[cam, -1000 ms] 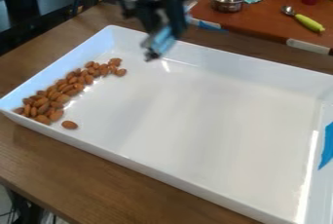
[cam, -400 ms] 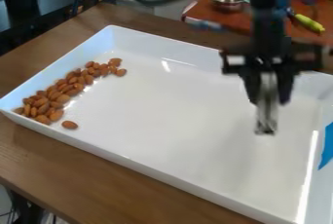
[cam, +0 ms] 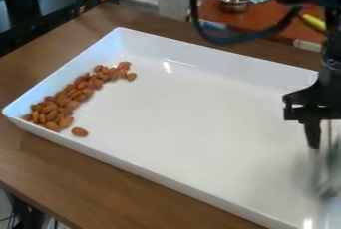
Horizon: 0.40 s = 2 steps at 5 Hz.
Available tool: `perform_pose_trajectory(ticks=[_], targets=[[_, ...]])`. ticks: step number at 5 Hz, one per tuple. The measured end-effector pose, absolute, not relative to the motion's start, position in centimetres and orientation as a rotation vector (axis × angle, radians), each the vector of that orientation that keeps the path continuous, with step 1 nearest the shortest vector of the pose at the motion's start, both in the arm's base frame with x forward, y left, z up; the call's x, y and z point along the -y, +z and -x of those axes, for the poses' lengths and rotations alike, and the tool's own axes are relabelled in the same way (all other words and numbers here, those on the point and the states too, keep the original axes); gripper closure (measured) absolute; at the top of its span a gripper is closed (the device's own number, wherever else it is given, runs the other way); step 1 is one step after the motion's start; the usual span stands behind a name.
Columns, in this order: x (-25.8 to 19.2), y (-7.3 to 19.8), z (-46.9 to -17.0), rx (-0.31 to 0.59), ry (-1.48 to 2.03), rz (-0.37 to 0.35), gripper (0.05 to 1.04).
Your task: Sweep into pile
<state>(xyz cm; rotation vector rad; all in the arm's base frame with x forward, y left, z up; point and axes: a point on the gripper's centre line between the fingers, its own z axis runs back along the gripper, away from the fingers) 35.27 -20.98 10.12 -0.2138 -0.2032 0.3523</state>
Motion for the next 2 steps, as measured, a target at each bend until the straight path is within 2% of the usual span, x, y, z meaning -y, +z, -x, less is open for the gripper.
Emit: perform_pose_trajectory(ticks=[1, 2], targets=[[21.0, 10.1, -35.1, 0.184, 0.333, 0.218, 0.109], [19.4, 13.8, -34.6, 0.134, 0.274, 0.271, 0.082]])
